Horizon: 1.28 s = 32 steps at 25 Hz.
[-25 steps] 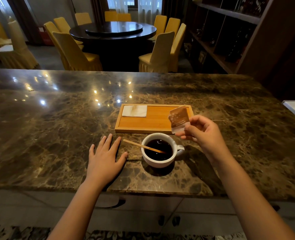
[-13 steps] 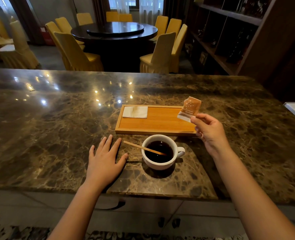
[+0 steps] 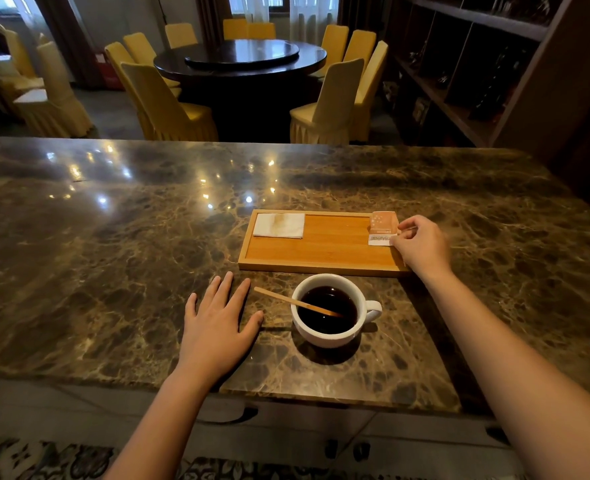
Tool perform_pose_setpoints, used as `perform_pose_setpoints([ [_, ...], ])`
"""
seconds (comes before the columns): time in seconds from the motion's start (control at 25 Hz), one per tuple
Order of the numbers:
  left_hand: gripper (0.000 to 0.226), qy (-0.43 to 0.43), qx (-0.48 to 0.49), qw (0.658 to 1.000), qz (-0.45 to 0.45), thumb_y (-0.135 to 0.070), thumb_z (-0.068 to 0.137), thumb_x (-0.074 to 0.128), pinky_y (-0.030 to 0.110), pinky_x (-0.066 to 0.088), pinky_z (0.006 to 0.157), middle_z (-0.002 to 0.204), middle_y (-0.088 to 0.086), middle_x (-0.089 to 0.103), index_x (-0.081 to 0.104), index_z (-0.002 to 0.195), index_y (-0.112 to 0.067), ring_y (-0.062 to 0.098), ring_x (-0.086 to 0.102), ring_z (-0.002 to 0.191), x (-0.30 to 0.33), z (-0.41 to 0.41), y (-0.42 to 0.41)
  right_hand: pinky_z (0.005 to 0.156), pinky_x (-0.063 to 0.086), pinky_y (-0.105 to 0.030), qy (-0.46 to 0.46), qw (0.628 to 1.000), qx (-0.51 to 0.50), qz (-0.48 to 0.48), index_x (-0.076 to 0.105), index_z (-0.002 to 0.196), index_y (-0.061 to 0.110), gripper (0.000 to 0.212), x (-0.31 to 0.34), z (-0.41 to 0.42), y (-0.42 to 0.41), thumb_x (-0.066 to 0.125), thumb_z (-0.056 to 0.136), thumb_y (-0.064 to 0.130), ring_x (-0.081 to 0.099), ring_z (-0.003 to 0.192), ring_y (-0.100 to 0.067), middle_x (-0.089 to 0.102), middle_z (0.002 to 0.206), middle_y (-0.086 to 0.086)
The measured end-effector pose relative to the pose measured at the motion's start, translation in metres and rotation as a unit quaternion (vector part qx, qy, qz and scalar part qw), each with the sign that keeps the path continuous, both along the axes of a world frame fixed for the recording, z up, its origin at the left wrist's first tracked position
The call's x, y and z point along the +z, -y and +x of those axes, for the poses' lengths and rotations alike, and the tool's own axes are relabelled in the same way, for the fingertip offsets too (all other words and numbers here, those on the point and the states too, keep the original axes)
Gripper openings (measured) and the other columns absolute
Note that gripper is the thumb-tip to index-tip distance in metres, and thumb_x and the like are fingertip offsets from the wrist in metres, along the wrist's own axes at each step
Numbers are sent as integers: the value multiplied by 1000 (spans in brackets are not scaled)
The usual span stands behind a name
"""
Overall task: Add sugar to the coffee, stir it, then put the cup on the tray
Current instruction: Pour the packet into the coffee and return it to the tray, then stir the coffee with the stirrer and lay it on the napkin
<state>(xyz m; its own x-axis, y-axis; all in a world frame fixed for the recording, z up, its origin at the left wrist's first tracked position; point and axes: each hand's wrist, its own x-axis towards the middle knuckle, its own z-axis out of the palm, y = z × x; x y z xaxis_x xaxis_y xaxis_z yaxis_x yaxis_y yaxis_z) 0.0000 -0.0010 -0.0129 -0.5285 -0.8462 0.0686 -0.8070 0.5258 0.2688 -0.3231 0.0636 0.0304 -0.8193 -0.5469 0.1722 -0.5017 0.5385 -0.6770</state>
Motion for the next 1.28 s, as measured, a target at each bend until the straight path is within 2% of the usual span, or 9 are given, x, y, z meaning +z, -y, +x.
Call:
perform_pose_setpoints([
  [0.16, 64, -3, -1, 1000, -1, -60, 86, 25, 48, -2, 116, 158, -2, 7, 13, 144, -37, 14, -1, 144, -1, 0, 1, 71, 49, -38, -130, 991, 25, 25, 58, 109, 16, 29, -2, 6, -1, 67, 81, 22, 58, 93, -24, 65, 105, -9],
  [0.28, 64, -9, -2, 1000, -5, -61, 86, 25, 49, -1, 117, 158, -2, 8, 14, 144, -37, 14, -1, 144, -2, 0, 1, 94, 39, -48, -247, 958, 127, 66, 54, 121, 18, 32, -7, 9, -5, 54, 90, 26, 48, 117, -28, 58, 127, -7],
  [0.36, 64, -11, 0, 1000, -6, -61, 85, 24, 49, -1, 116, 158, -2, 9, 15, 144, -37, 14, -1, 144, -3, 1, 1, 108, 22, -51, -253, 939, 201, 116, 48, 129, 23, 35, -9, 9, -7, 43, 95, 31, 36, 132, -24, 48, 140, -2],
  [0.44, 66, -9, 1, 1000, -6, -62, 84, 22, 49, -1, 116, 158, -2, 8, 14, 144, -37, 14, -2, 144, -4, 1, 1, 112, 8, -51, -256, 922, 240, 162, 44, 132, 25, 37, -13, 7, -7, 37, 96, 35, 27, 137, -20, 40, 146, 0],
  [0.56, 67, -7, 0, 1000, -4, -64, 82, 20, 48, -2, 116, 158, -3, 8, 13, 144, -38, 13, -2, 144, -3, 1, 1, 112, 3, -50, -247, 918, 256, 173, 42, 133, 25, 38, -15, 4, -6, 33, 97, 34, 26, 138, -18, 37, 148, 0],
  [0.84, 65, -5, -2, 1000, -1, -61, 85, 23, 48, -2, 116, 158, -2, 8, 13, 144, -37, 14, -2, 144, -2, 1, 0, 112, 4, -52, -180, 934, 265, 156, 41, 134, 24, 37, -2, 4, -9, 34, 98, 31, 26, 138, -18, 36, 149, -1],
  [1.0, 64, -5, -4, 1000, -1, -61, 86, 24, 49, -2, 116, 158, -2, 8, 13, 144, -37, 14, -2, 144, -1, 0, 0, 109, 18, -51, -206, 940, 267, 57, 49, 128, 21, 37, 34, 38, -18, 50, 93, 29, 34, 133, -23, 42, 145, -6],
  [1.12, 64, -7, -3, 1000, -1, -60, 86, 25, 49, -1, 116, 158, -2, 8, 14, 144, -36, 15, -1, 144, -2, 0, 1, 100, 35, -45, -189, 917, 349, -22, 56, 120, 20, 36, 60, 93, -27, 57, 86, 31, 45, 122, -23, 55, 132, -6],
  [1.28, 66, -9, -3, 1000, -4, -62, 85, 21, 49, -2, 115, 158, -1, 8, 14, 144, -35, 15, -1, 144, -5, 0, 1, 90, 40, -36, -210, 872, 442, 32, 59, 115, 21, 37, 65, 156, -29, 57, 83, 39, 52, 109, -17, 64, 116, 0],
])
